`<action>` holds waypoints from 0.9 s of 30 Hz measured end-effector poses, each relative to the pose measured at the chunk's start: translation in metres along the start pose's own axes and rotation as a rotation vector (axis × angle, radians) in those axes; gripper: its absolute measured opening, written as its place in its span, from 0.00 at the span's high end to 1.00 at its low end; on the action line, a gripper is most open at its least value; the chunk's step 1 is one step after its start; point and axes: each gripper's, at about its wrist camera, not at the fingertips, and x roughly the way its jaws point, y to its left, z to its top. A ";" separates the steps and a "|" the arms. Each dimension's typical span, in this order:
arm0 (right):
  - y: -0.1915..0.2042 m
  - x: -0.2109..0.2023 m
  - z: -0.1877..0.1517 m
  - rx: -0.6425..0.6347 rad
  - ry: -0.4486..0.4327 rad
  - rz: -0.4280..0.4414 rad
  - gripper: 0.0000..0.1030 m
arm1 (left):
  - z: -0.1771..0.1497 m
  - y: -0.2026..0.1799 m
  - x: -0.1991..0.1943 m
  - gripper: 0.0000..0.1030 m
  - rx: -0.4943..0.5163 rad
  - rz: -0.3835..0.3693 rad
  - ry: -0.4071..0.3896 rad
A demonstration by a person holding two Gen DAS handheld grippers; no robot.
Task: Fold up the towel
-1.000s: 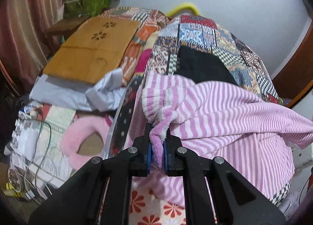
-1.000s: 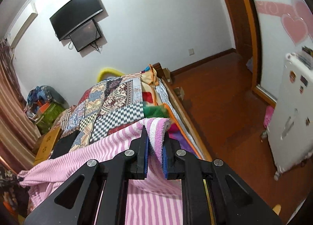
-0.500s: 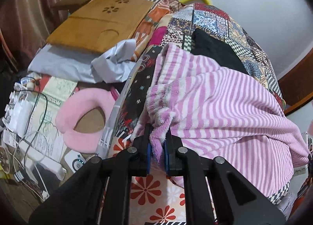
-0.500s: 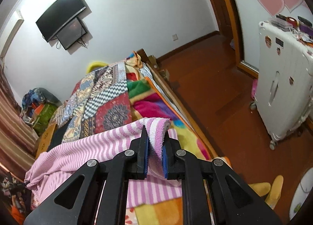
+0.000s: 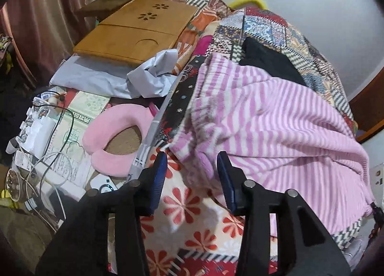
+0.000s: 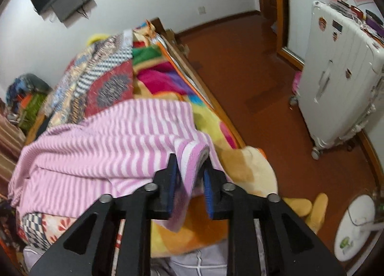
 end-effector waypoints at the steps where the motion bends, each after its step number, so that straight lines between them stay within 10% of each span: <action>1: 0.000 -0.003 0.000 -0.001 0.004 -0.012 0.71 | -0.001 -0.002 -0.005 0.58 0.000 -0.010 -0.008; 12: 0.060 -0.046 0.020 -0.176 -0.106 0.054 0.61 | 0.005 -0.092 -0.035 0.48 0.147 -0.135 -0.064; 27: 0.227 0.017 0.008 -0.541 -0.015 0.356 0.49 | -0.029 -0.245 0.031 0.44 0.434 -0.257 0.074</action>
